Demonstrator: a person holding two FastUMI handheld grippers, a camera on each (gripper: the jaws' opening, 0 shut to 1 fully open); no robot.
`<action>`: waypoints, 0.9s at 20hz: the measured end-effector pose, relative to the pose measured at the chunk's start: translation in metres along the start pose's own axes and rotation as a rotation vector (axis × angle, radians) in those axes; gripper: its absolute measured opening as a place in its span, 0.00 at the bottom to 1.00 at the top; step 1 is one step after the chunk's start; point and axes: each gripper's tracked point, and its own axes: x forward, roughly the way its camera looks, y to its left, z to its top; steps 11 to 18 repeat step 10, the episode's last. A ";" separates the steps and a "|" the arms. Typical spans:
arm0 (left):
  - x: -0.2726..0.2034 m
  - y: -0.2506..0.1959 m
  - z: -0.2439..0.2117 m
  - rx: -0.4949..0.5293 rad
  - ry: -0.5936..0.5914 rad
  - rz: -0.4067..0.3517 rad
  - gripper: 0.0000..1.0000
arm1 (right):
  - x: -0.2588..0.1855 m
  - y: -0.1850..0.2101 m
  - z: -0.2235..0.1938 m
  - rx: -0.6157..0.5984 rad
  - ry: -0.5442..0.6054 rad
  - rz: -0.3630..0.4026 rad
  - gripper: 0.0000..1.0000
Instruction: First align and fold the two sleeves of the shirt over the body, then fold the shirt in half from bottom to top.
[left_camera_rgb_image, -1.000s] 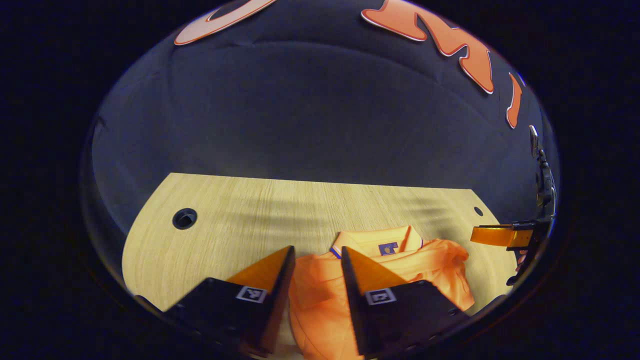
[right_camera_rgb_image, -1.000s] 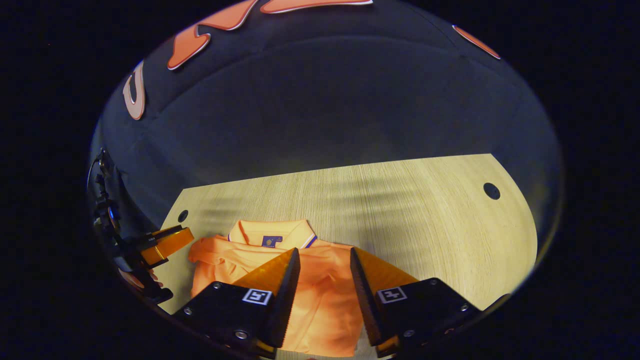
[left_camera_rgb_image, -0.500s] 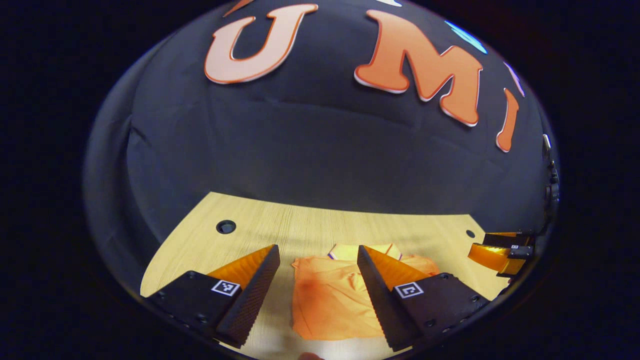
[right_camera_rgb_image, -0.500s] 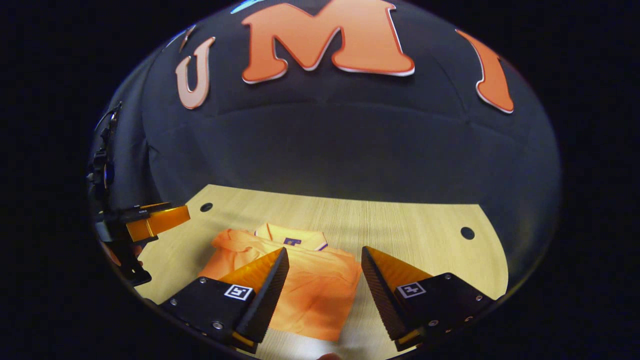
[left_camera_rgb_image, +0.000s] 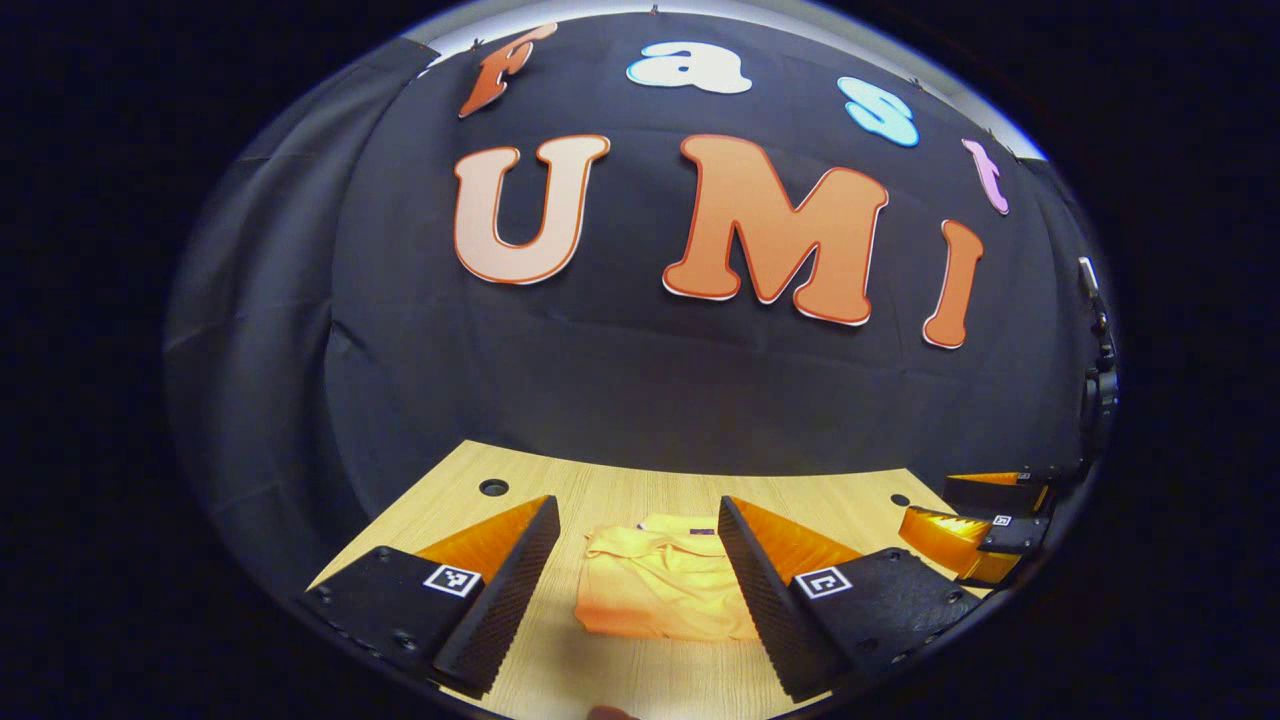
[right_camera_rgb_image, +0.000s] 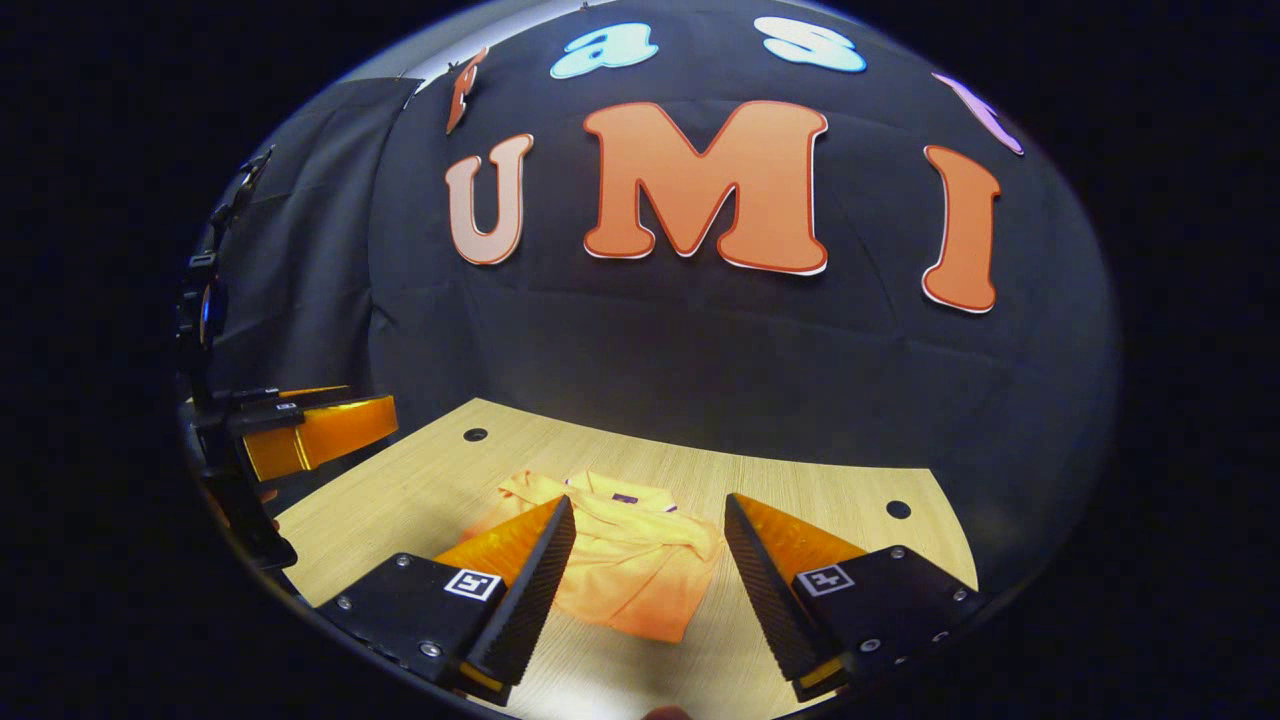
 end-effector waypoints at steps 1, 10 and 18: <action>-0.013 -0.001 0.000 0.000 -0.013 0.001 0.98 | -0.012 0.003 -0.001 0.004 -0.011 0.011 0.93; -0.103 -0.030 -0.003 0.011 -0.142 -0.032 0.98 | -0.093 0.026 0.010 -0.018 -0.184 0.001 0.93; -0.103 -0.030 -0.003 0.011 -0.142 -0.032 0.98 | -0.093 0.026 0.010 -0.018 -0.184 0.001 0.93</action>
